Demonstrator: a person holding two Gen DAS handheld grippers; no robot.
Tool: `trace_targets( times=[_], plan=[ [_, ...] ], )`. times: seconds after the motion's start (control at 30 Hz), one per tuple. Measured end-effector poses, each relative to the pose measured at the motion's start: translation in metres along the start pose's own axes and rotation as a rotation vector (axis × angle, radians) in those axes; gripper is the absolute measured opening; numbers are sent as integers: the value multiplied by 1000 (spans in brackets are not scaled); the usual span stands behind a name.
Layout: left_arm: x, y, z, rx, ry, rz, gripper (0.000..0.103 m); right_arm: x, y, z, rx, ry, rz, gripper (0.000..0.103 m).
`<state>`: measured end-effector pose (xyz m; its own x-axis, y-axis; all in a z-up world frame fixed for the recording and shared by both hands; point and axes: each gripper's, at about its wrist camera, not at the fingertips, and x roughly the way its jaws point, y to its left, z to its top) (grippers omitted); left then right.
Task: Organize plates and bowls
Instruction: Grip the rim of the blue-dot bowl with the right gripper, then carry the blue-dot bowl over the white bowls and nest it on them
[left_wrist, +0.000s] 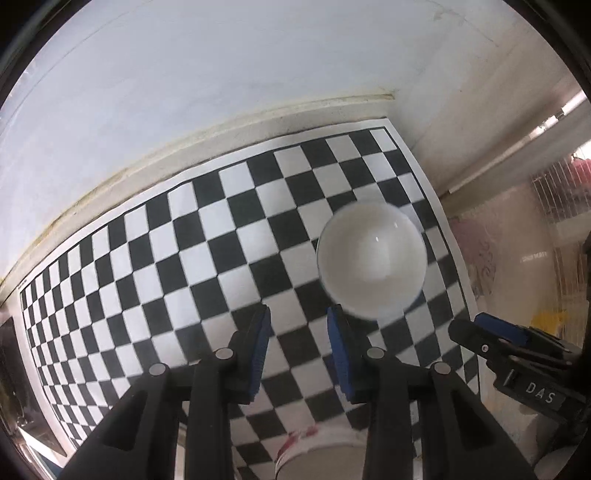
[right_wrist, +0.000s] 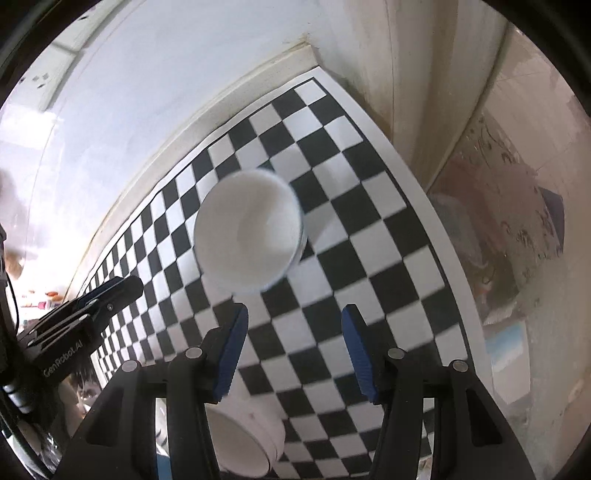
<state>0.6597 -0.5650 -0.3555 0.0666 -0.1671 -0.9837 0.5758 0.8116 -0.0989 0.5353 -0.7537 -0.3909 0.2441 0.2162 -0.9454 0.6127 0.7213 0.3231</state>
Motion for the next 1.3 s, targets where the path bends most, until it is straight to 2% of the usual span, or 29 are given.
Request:
trace_targets(
  times=[0.13, 0.3, 0.63, 0.7, 0.77, 0.87, 1.1, 1.3],
  plan=[
    [17, -3, 15, -10, 27, -3, 30, 16, 0, 22, 4, 26, -5, 56],
    [52, -7, 35, -34, 106, -55, 30, 36, -1, 42, 17, 50, -1, 56],
    [108, -12, 51, -54, 227, -126, 29, 79, -1, 61, 29, 115, 18, 55],
    [116, -11, 51, -57, 242, -134, 28, 88, 0, 65, 28, 132, 32, 50],
    [120, -10, 51, -60, 244, -147, 24, 95, 0, 68, 31, 149, 38, 24],
    [121, -12, 48, -64, 245, -182, 24, 102, 2, 69, 26, 161, 22, 12],
    [118, -19, 43, -54, 231, -171, 23, 100, 12, 65, -21, 155, -6, 11],
    [102, -25, 38, -51, 200, -157, 23, 88, 17, 55, -53, 137, 8, 11]
  ],
)
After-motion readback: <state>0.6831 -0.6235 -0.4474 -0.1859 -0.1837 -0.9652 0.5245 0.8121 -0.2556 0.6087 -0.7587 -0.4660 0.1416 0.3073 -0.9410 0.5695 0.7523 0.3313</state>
